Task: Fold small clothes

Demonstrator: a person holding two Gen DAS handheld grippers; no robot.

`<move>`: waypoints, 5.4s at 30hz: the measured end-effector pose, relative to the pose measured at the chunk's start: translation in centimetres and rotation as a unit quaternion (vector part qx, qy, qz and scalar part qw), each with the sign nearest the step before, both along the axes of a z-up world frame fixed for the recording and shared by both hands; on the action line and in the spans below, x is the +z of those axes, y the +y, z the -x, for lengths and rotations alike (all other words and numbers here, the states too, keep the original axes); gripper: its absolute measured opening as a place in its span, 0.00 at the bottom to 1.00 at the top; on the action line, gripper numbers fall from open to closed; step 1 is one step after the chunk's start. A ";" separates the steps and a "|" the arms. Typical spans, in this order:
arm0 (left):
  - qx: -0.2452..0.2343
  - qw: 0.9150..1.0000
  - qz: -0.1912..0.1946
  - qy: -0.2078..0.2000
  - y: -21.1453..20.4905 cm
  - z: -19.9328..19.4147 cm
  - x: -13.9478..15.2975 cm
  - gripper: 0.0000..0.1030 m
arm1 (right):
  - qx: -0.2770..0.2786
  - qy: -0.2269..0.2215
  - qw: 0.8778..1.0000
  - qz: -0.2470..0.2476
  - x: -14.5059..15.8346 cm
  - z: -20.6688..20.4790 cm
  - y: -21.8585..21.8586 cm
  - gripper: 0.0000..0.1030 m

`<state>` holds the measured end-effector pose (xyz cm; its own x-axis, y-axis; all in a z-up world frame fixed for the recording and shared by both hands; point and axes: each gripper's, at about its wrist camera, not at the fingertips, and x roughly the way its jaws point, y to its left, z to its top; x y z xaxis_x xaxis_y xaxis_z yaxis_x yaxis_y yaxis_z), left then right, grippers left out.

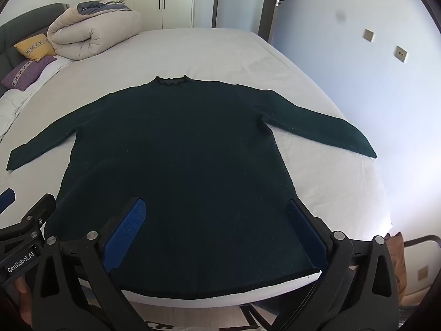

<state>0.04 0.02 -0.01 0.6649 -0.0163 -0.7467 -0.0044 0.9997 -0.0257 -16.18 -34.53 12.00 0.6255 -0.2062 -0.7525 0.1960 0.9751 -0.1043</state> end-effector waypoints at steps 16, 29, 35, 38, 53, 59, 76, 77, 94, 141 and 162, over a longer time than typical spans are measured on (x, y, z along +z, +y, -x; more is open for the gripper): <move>0.004 1.000 -0.007 0.000 0.6 0.4 -0.6 1.00 | 0.003 0.005 1.000 0.002 -0.2 0.0 0.1 1.00; 0.006 1.000 -0.007 0.000 0.8 0.5 -0.8 1.00 | 0.007 0.006 1.000 0.000 -0.1 0.1 0.5 1.00; 0.005 1.000 -0.007 0.001 0.7 0.5 -0.7 1.00 | 0.007 0.006 1.000 -0.001 -0.2 0.3 0.7 1.00; 0.005 1.000 -0.008 0.000 0.7 0.5 -0.7 1.00 | 0.008 0.006 1.000 -0.001 -0.2 0.3 0.7 1.00; 0.003 1.000 -0.010 0.000 0.5 0.5 -0.6 1.00 | 0.009 0.009 1.000 0.003 -0.5 0.4 0.8 1.00; 0.002 1.000 -0.010 0.000 0.4 0.5 -0.6 1.00 | 0.009 0.009 1.000 0.004 -0.6 0.4 0.9 1.00; 0.002 1.000 -0.011 0.001 0.4 0.6 -0.7 1.00 | 0.008 0.010 1.000 0.005 -0.7 0.4 1.0 1.00; 0.002 1.000 -0.011 0.001 0.4 0.5 -0.6 1.00 | 0.008 0.010 1.000 0.005 -0.7 0.4 1.0 1.00; 0.001 1.000 -0.009 0.002 0.5 0.7 -0.9 1.00 | 0.008 0.011 1.000 0.005 -0.9 0.5 0.9 1.00; -0.013 1.000 0.006 -0.011 0.5 -0.4 -1.5 1.00 | -0.017 -0.044 0.990 -0.137 -1.3 0.2 -7.8 1.00; -0.040 0.987 0.135 0.074 -1.2 -16.7 -5.9 1.00 | -0.359 -0.182 0.748 -0.527 -13.4 -2.3 -51.2 0.93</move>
